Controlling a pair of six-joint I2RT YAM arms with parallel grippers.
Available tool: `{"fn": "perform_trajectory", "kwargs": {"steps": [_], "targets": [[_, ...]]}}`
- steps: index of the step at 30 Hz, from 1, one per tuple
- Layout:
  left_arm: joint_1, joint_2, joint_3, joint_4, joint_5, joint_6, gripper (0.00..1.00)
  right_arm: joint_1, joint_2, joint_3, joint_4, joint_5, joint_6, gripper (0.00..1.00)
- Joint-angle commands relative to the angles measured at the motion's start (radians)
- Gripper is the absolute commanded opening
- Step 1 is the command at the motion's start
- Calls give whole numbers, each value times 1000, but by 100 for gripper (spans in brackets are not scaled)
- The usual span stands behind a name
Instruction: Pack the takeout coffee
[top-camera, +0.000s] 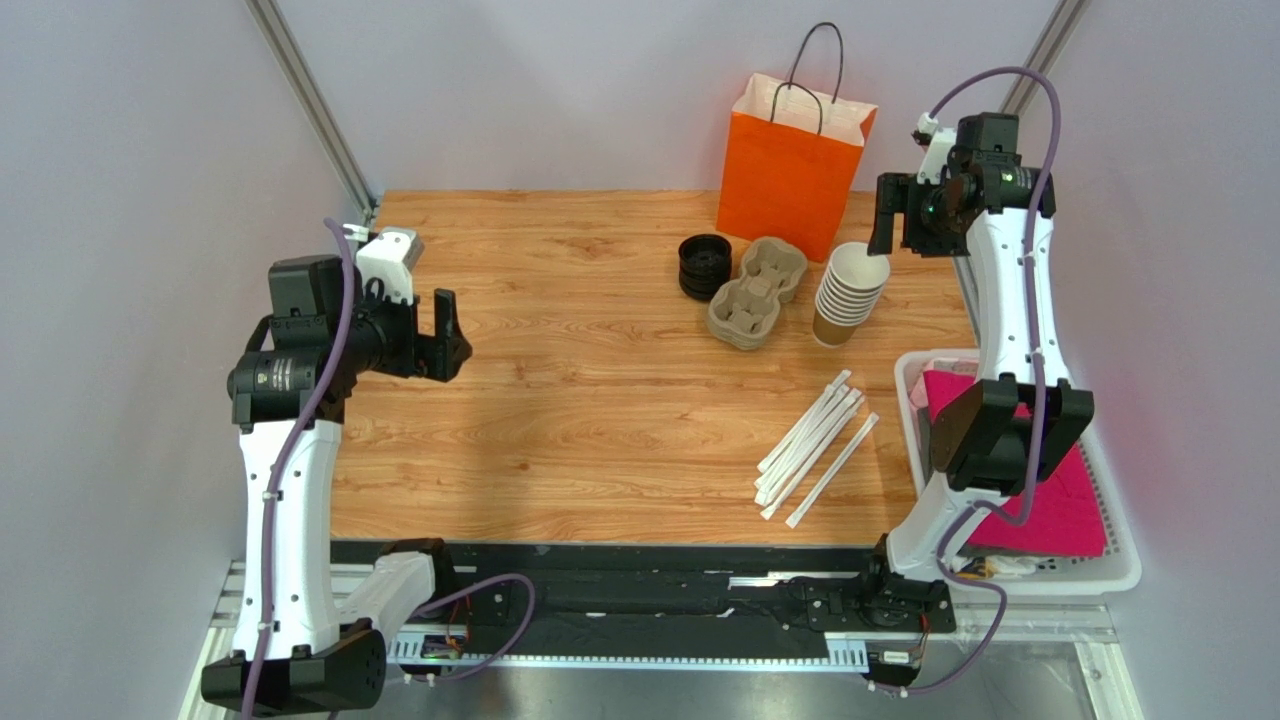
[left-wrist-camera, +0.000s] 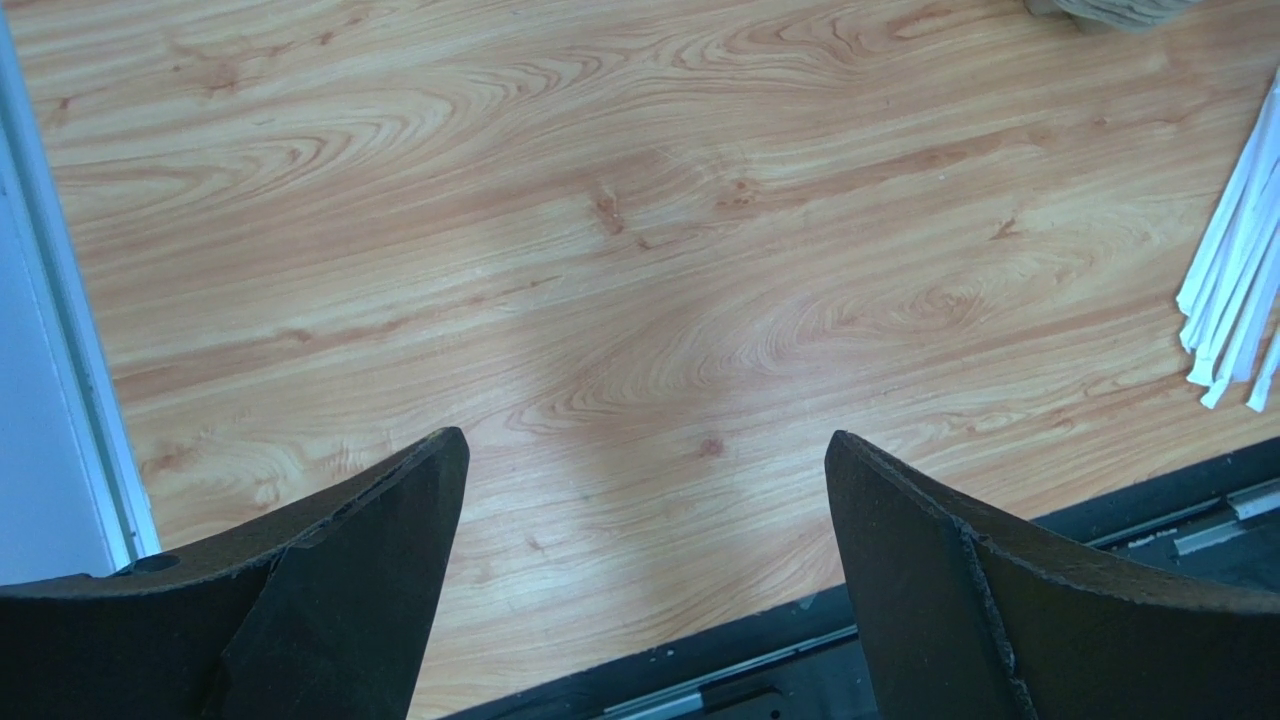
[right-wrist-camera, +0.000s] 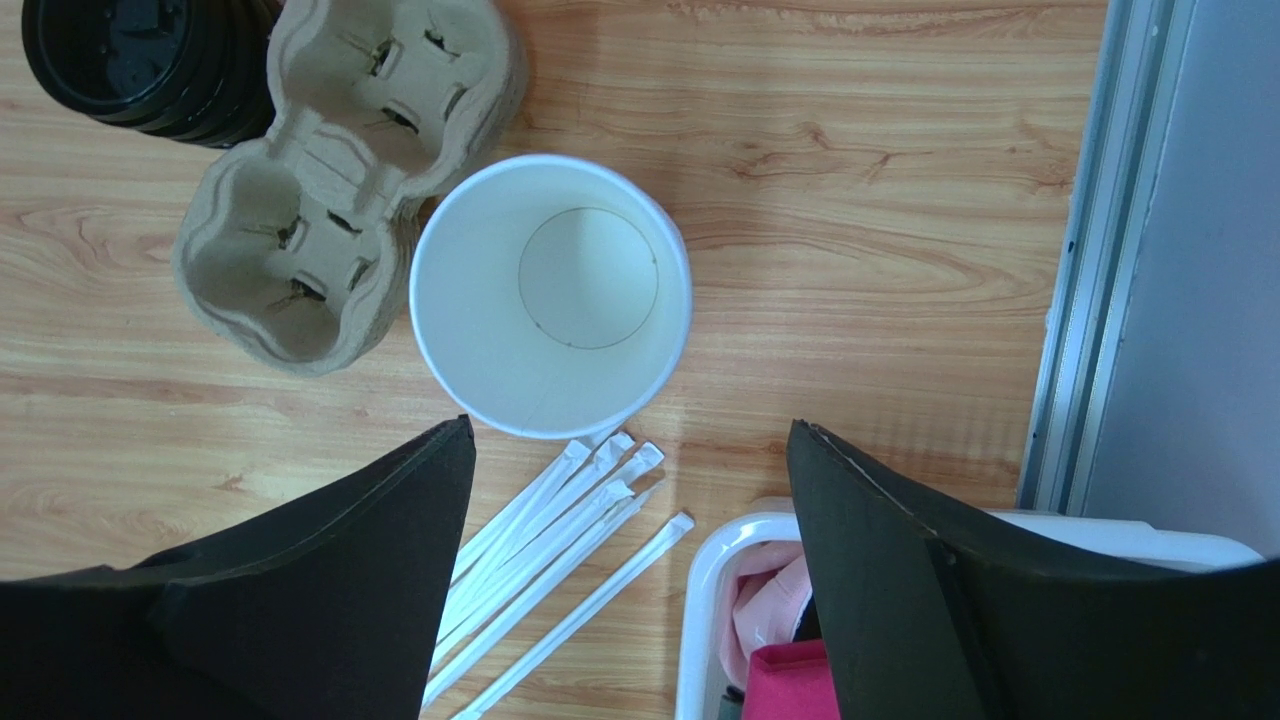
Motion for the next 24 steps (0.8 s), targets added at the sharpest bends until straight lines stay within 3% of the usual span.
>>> {"fn": "perform_trajectory", "kwargs": {"steps": [1, 14, 24], "targets": [[-2, 26, 4, 32, 46, -1, 98, -16, 35, 65, 3, -19, 25, 80], [-4, 51, -10, 48, 93, -24, 99, -19, 128, 119, 4, 5, 33, 63], [-6, 55, -27, 60, 98, -35, 99, -19, 217, 170, -7, 1, 56, 42]]}}
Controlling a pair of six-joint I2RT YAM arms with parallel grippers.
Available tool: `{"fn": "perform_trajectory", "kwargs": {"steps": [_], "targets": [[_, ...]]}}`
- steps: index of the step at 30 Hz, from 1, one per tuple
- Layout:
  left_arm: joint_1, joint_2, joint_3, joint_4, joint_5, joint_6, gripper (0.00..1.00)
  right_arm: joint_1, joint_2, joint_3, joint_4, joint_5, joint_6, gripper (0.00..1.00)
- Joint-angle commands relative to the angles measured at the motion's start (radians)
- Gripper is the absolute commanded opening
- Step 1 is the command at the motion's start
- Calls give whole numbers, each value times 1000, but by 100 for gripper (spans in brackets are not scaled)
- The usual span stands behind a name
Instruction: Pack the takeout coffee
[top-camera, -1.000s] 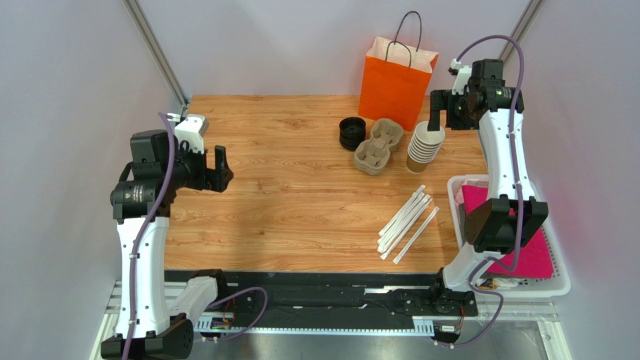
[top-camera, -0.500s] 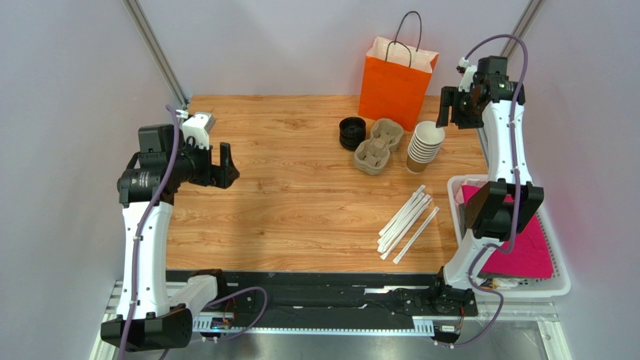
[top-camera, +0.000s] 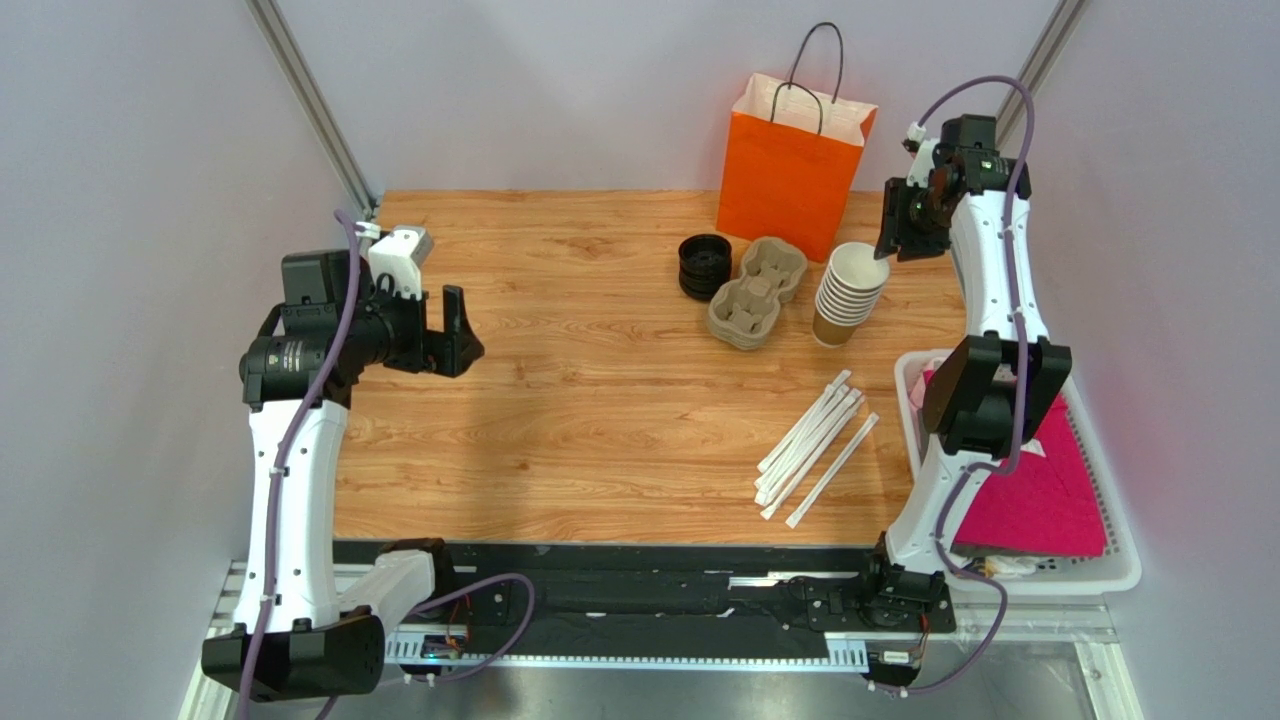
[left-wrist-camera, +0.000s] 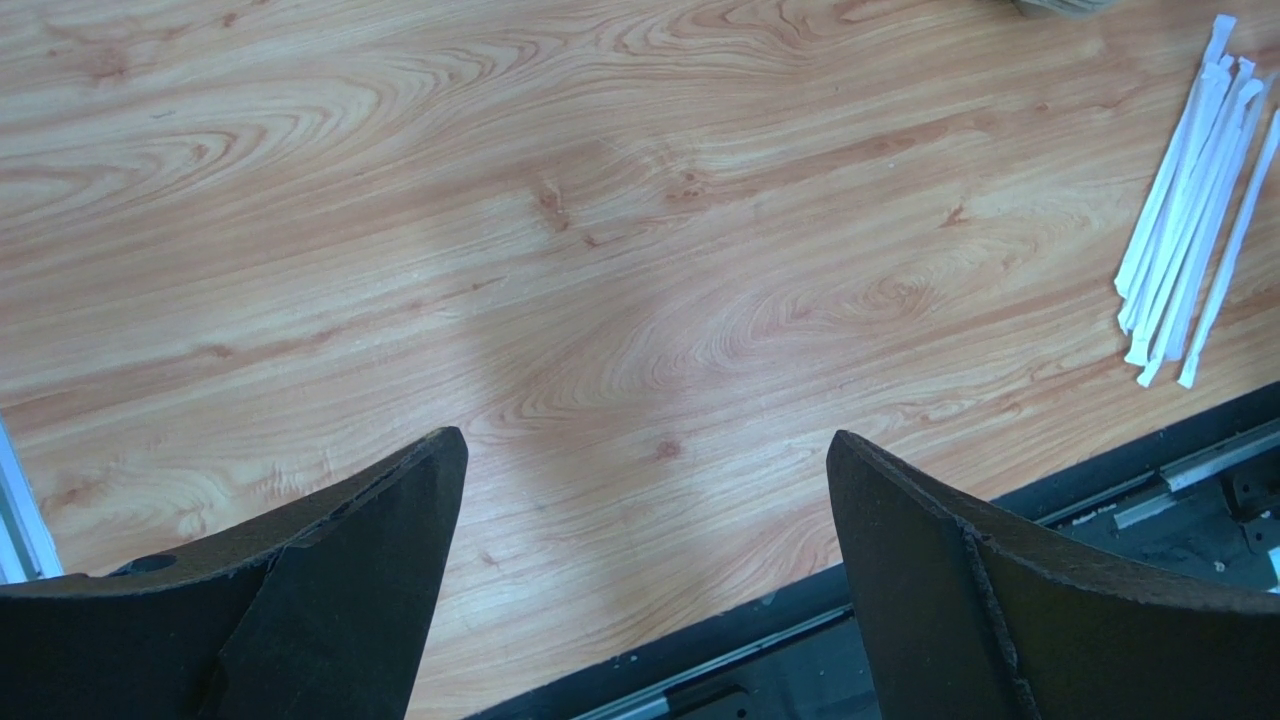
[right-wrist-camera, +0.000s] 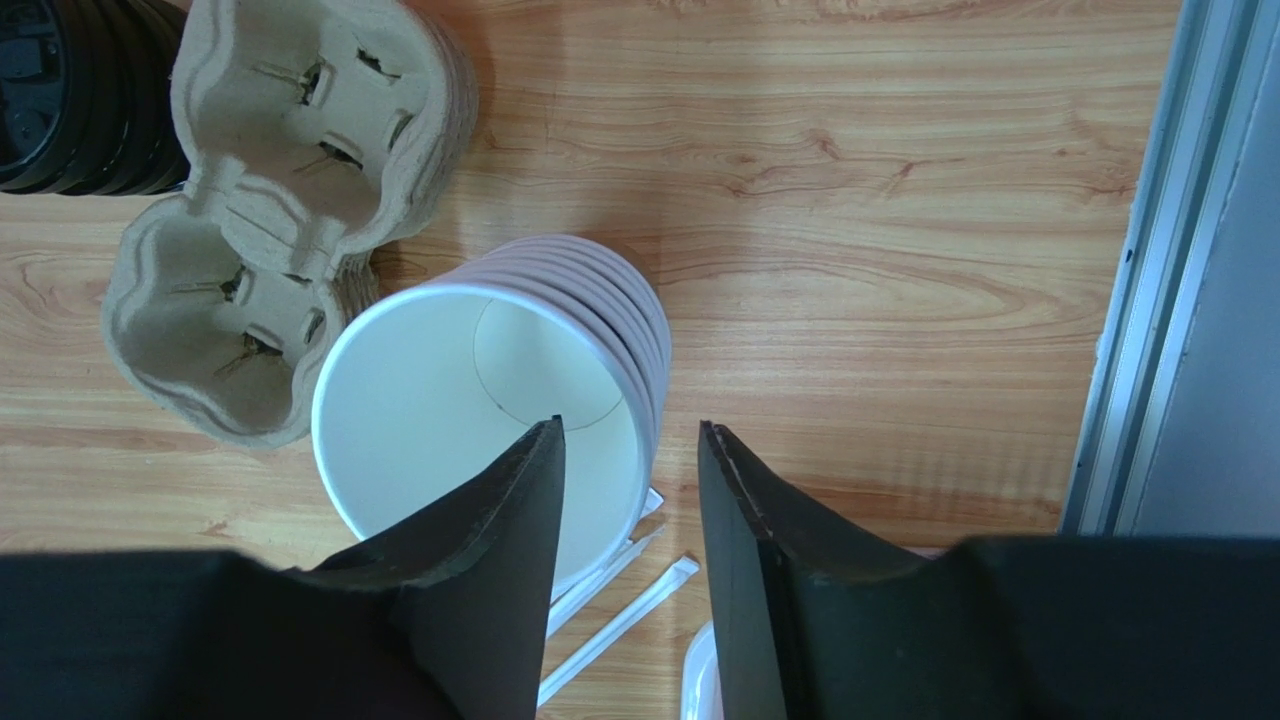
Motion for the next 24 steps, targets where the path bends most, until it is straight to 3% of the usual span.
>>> {"fn": "perform_trajectory", "kwargs": {"steps": [1, 14, 17, 18, 19, 24], "targets": [[-4, -1, -6, 37, 20, -14, 99, -2, 30, 66, 4, -1, 22, 41], [-4, 14, -10, 51, 12, -18, 99, -1, 61, 69, 4, -11, 27, 24], [-4, 21, -7, 51, 6, -15, 99, -5, 64, 73, 4, -12, 33, 13], [-2, 22, -6, 52, 3, -17, 99, -7, 64, 76, 3, -14, 33, 3], [-4, 24, -6, 51, 3, -15, 99, -8, 61, 77, 1, -20, 34, 0], [-6, 34, -1, 52, 4, -15, 99, -30, 24, 71, -8, -87, 42, 0]]}}
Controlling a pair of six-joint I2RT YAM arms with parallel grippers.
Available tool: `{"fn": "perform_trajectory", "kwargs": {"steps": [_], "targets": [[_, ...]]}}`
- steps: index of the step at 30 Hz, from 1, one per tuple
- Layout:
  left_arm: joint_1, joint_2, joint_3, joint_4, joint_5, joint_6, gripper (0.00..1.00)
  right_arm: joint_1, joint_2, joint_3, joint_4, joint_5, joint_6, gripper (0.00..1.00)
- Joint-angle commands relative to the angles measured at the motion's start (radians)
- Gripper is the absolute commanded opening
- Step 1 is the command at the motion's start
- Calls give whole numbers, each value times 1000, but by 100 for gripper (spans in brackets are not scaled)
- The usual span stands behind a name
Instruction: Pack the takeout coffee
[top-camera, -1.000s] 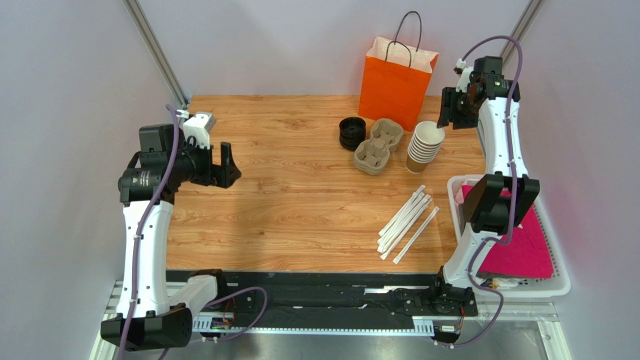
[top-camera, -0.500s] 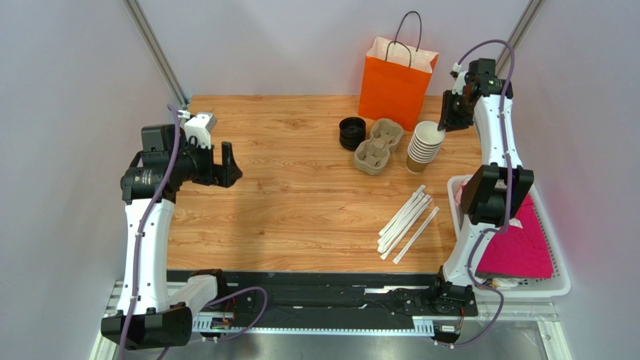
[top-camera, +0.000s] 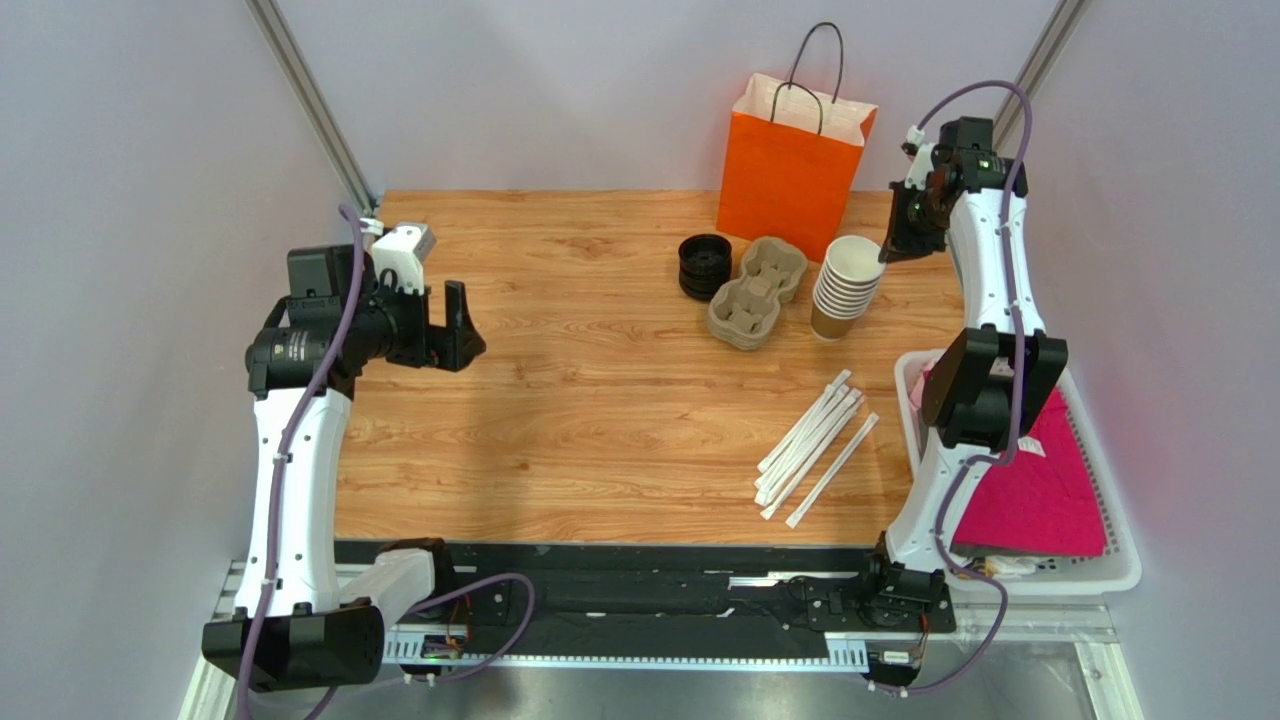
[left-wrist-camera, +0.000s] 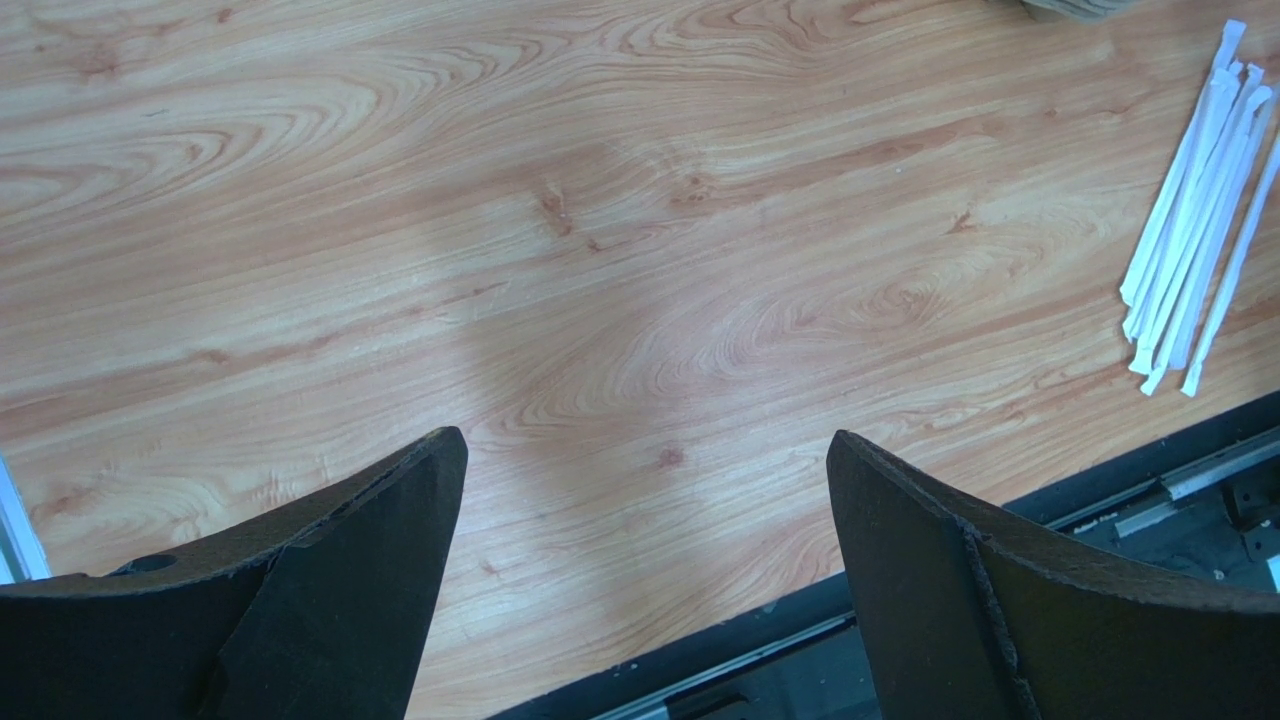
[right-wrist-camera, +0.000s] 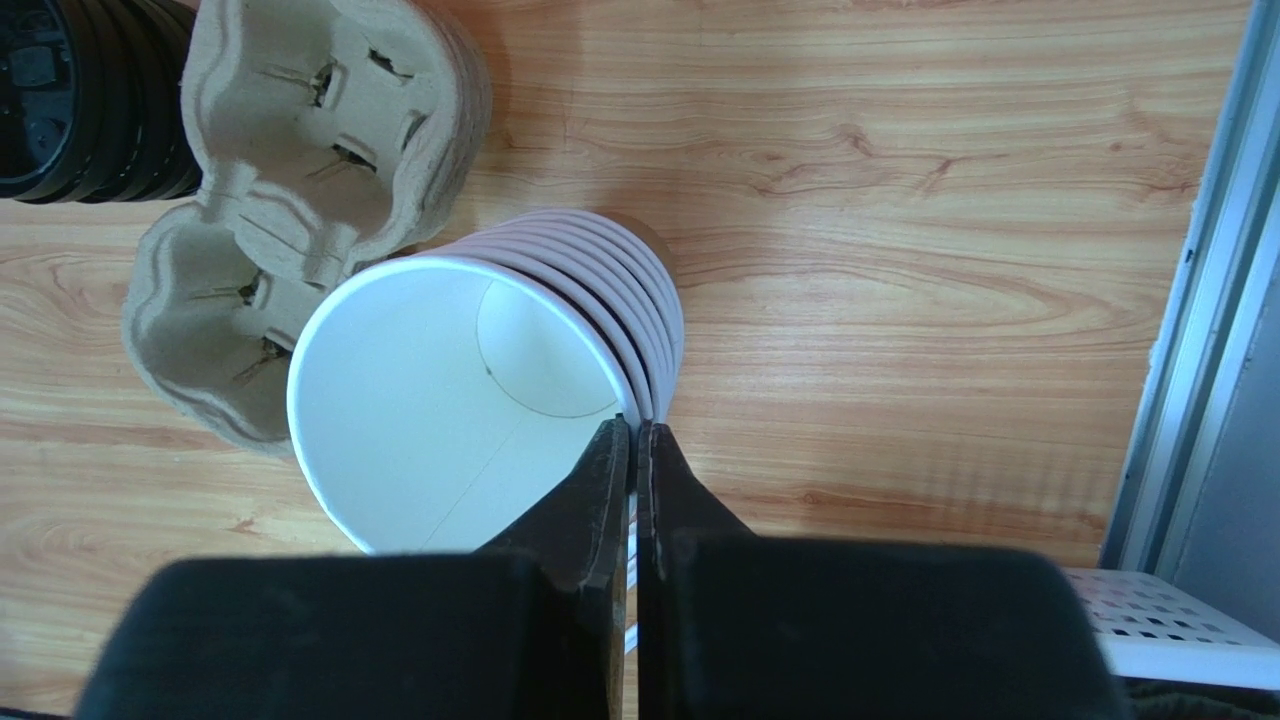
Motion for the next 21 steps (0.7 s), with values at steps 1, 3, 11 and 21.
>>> {"fn": "perform_trajectory", "kwargs": {"steps": [1, 3, 11, 21], "targets": [[-4, 7, 8, 26, 11, -10, 99, -24, -40, 39, 4, -85, 21, 0], [-4, 12, 8, 25, 14, -13, 99, -32, -61, 34, 4, -102, 22, 0], [-4, 24, 11, 25, 29, -16, 99, -65, -98, 37, -3, -175, 37, 0], [-57, 58, 64, 98, 144, -95, 95, -72, -87, 43, -6, -206, 47, 0]]}}
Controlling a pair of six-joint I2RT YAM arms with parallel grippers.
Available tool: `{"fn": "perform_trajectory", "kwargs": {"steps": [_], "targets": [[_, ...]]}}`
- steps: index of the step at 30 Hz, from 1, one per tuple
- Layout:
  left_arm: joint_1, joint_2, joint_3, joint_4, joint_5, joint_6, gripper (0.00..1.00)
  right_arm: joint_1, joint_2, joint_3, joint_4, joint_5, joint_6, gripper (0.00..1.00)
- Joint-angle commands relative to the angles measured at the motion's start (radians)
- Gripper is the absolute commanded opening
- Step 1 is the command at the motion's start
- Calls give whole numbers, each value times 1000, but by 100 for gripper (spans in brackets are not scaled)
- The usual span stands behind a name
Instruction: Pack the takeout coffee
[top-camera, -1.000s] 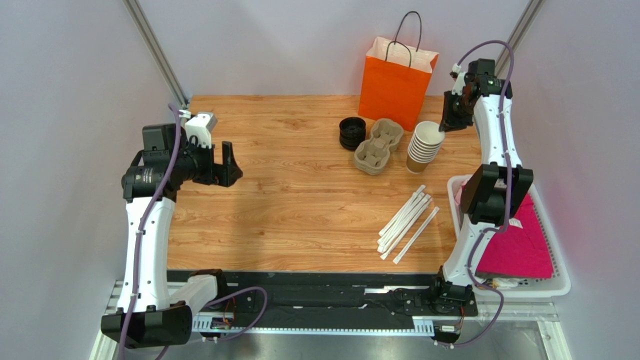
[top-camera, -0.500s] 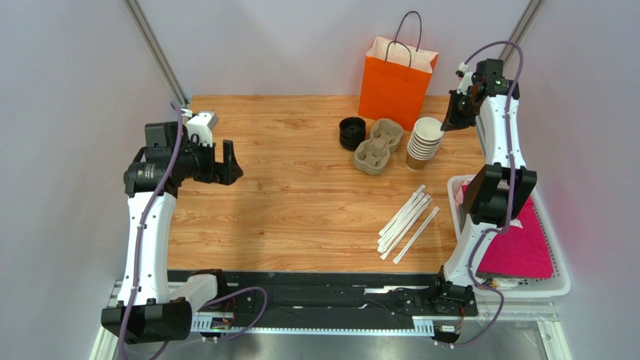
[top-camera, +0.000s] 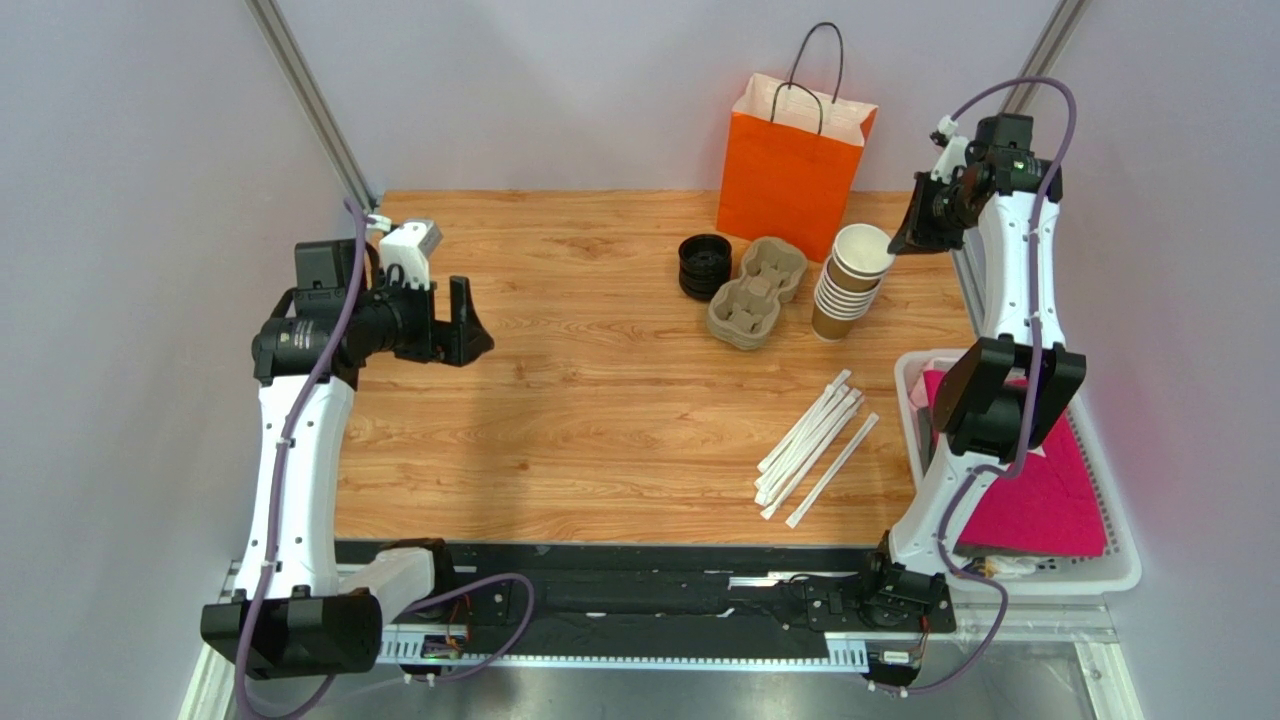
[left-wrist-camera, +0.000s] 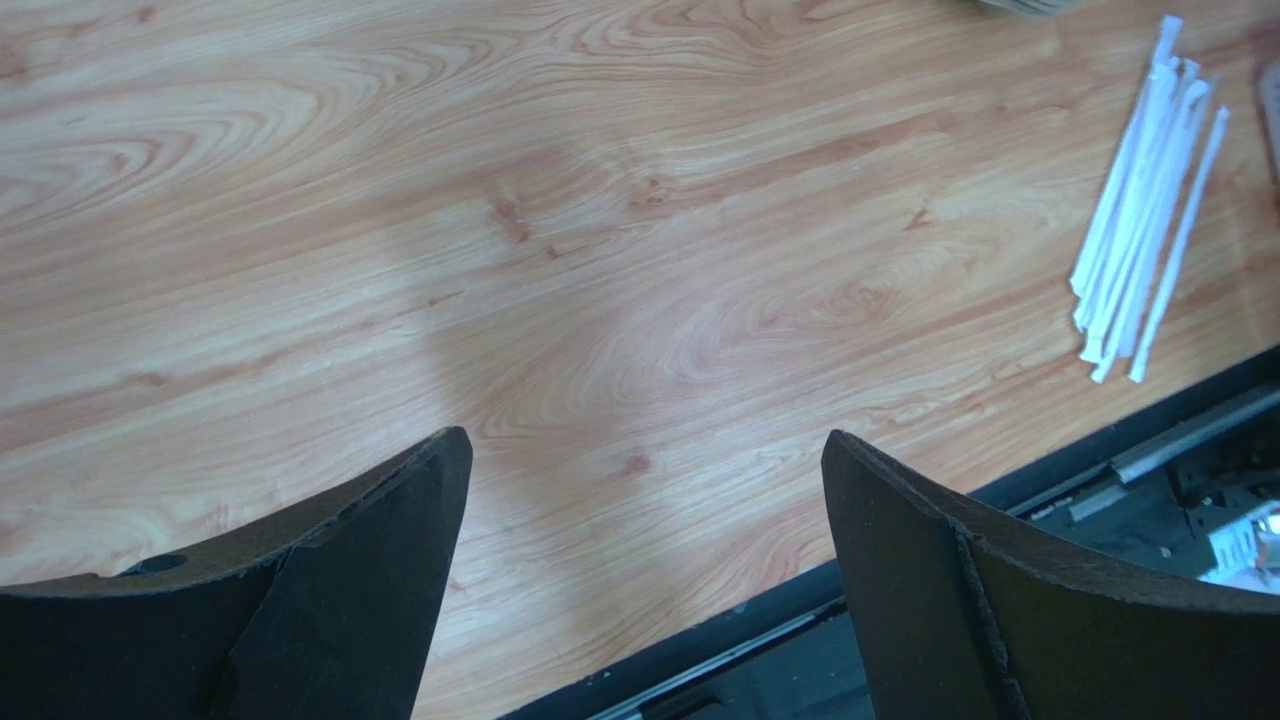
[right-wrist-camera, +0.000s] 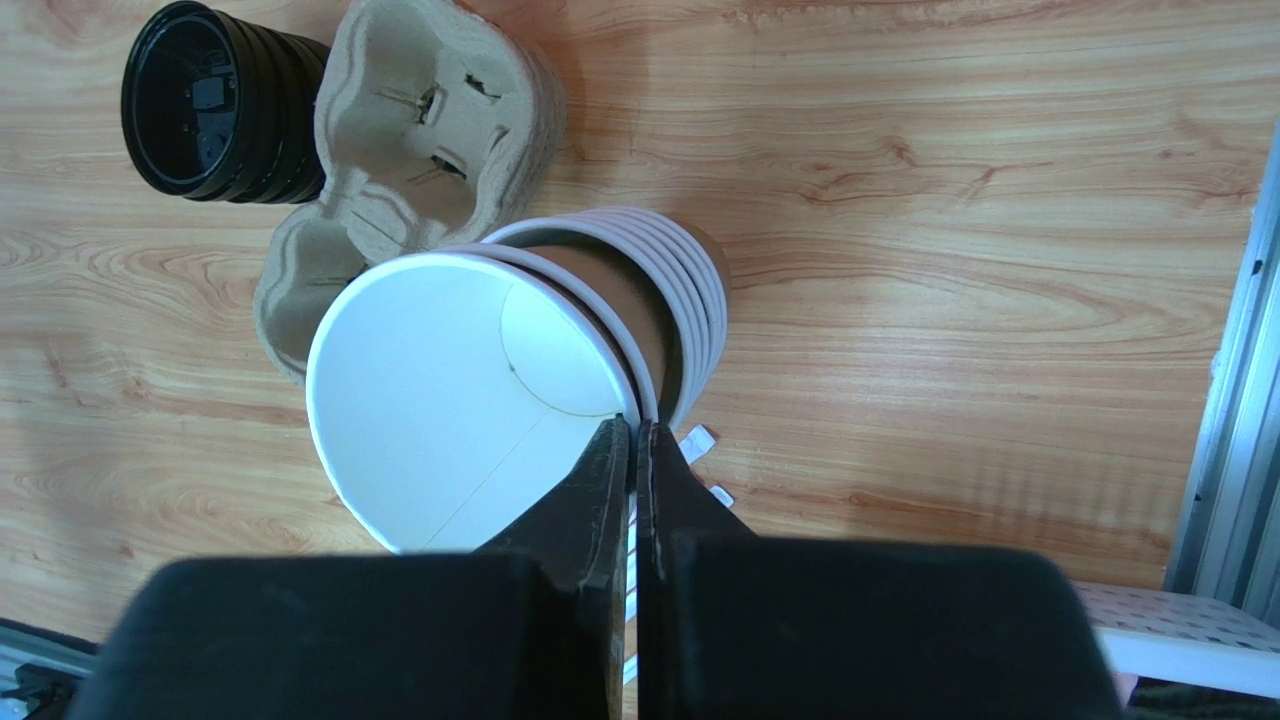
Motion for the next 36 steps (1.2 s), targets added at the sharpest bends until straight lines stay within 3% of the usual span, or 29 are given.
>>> {"fn": "perform_trajectory", "kwargs": {"steps": [1, 4, 8, 16, 25, 36], "targets": [[-65, 35, 81, 115, 126, -104, 96, -1, -40, 37, 2, -42, 23, 0], [-211, 129, 162, 235, 182, -209, 98, -1, -38, 37, 1, -39, 23, 0], [-447, 369, 331, 328, 194, -292, 99, 0, -49, 25, 2, -45, 18, 0], [-685, 734, 594, 721, 151, -534, 99, -1, -63, 2, 4, -40, 7, 0], [-765, 1116, 907, 980, 79, -778, 99, -1, -76, -22, 12, -23, 0, 0], [-808, 1290, 1041, 1089, 45, -890, 99, -1, -78, -36, 15, -49, 7, 0]]}}
